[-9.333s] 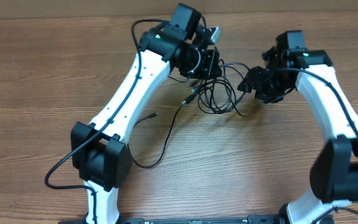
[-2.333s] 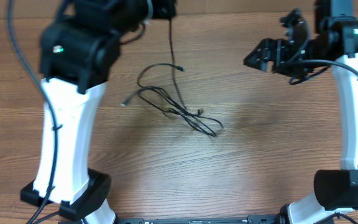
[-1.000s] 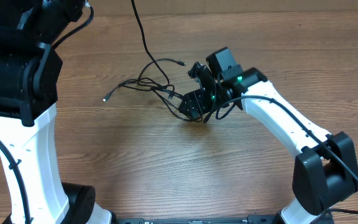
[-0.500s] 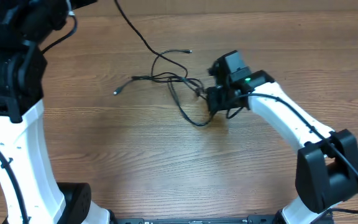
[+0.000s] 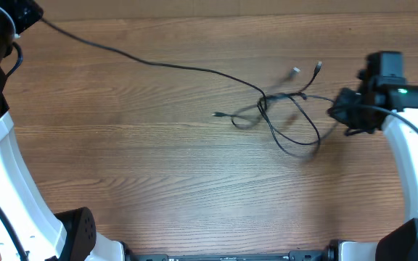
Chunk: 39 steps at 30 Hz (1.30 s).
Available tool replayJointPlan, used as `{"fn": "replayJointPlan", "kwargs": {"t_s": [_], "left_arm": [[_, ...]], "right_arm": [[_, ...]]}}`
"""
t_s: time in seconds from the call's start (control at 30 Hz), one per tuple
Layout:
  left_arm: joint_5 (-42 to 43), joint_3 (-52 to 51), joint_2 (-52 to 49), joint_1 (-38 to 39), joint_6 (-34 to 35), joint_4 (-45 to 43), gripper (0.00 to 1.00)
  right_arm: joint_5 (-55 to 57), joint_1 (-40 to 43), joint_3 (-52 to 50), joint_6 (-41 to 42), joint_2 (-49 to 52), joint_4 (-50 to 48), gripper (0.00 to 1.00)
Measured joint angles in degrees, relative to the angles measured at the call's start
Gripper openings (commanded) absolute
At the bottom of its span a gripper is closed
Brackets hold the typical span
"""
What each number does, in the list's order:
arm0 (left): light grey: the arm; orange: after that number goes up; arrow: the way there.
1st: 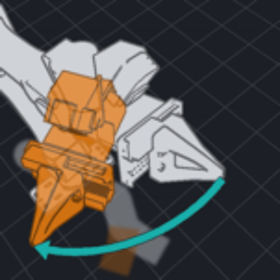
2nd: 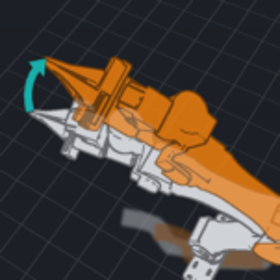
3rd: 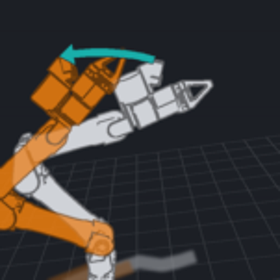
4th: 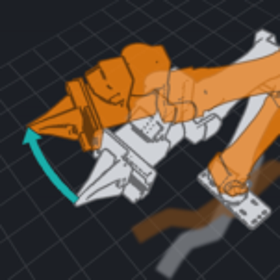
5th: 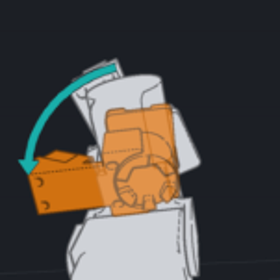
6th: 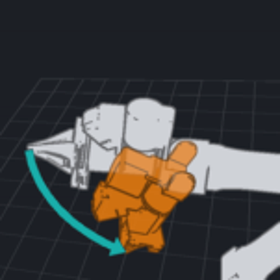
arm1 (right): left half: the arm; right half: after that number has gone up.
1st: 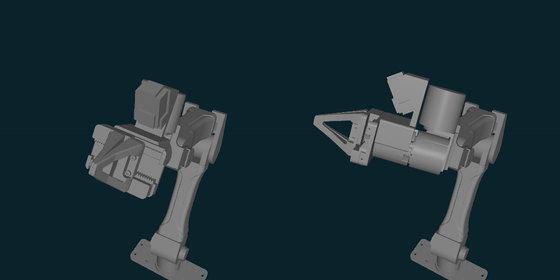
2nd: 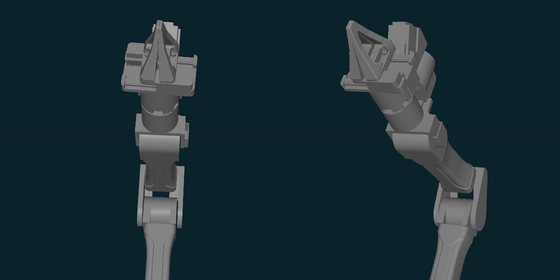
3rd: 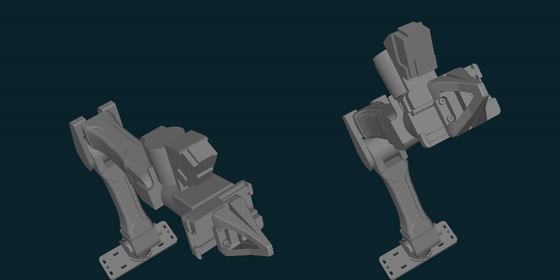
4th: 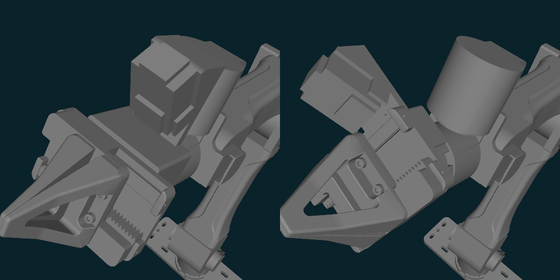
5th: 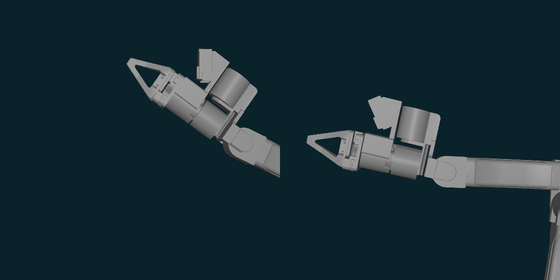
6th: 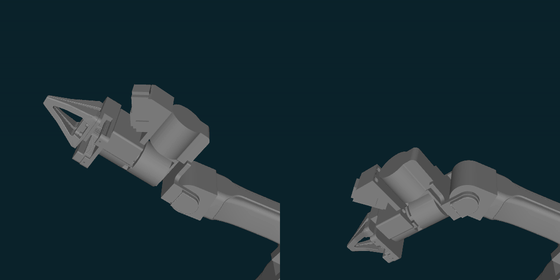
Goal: Untangle cables
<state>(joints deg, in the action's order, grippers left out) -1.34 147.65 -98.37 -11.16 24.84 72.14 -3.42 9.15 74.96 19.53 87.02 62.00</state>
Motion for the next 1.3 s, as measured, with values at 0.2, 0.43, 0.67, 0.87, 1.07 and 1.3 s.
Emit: {"fn": "replayJointPlan", "kwargs": {"t_s": [0.2,0.43,0.67,0.87,1.07,1.3], "left_arm": [[-11.1,0.0,-0.2,-0.3,-3.3,2.5,0.04],[-15.4,-0.2,-1.6,-3.3,-4.1,2.5,0.04],[-15.3,-0.3,-2.0,-10.9,-3.8,2.0,0.04],[-3.7,-0.3,-2.1,-19.5,-3.4,0.3,0.04],[8.9,-0.3,-2.2,-20.7,-4.4,0.2,0.04],[13.6,-0.3,-2.3,-17.2,-6.2,1.9,0.04]], "right_arm": [[-1.2,11.3,0.0,3.0,0.0,-0.3,0.04],[-5.8,23.2,0.2,4.0,0.0,0.2,0.04],[-11.9,30.0,4.6,4.2,0.0,-0.1,0.04],[-18.8,29.3,5.5,0.8,0.0,-2.6,0.04],[-23.6,25.2,5.5,-5.2,0.0,-2.8,0.37],[-24.4,16.6,5.6,-11.1,0.0,-2.2,0.95]]}}
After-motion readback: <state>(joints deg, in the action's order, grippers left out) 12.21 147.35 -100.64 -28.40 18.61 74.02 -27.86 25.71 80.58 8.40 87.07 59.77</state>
